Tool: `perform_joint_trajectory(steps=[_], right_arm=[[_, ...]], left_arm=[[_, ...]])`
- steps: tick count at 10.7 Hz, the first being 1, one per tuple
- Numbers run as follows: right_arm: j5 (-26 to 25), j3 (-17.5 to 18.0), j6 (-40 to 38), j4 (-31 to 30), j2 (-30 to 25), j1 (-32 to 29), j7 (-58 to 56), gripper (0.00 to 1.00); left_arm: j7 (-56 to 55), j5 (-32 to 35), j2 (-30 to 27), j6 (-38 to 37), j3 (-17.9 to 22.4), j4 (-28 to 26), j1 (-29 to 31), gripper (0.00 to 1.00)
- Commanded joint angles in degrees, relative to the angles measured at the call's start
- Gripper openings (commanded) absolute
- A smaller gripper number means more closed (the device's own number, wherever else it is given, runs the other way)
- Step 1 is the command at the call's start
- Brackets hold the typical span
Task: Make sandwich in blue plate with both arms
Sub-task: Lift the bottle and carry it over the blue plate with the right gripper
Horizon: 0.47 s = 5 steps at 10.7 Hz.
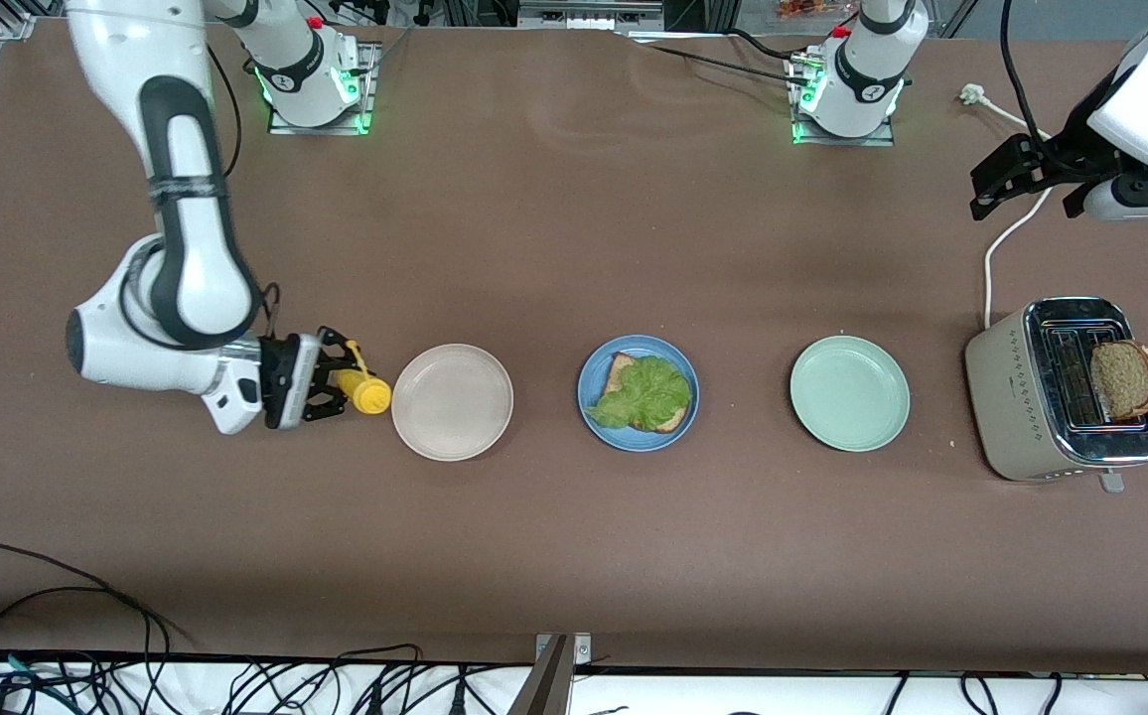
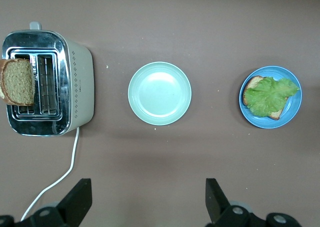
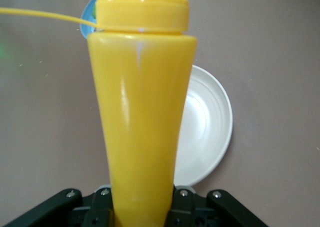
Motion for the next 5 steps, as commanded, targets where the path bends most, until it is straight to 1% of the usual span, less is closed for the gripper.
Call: perform_joint_trajectory(steps=[1, 3, 4, 5], right_arm=[[-14.0, -4.8, 0.8, 6.6, 0.0, 11.3, 22.9, 0.00], [-26.8, -4.9, 0.5, 11.4, 0.7, 18.0, 41.2, 0.00], [-32.9, -4.8, -0.8, 14.0, 1.8, 21.4, 50.6, 0.00], [-37.6, -4.6, -3.8, 17.7, 3.9, 24.1, 57.4, 0.00]], left_arm=[[-0.4, 1.2, -0.5, -0.5, 0.1, 0.1, -0.2, 1.00], [-0.4, 1.1, -0.5, -0.5, 0.1, 0.1, -0.2, 1.00], [-0.4, 1.2, -0.5, -0.5, 0.1, 0.1, -0.2, 1.00], [-0.4, 1.1, -0.4, -0.5, 0.1, 0.1, -0.2, 1.00]])
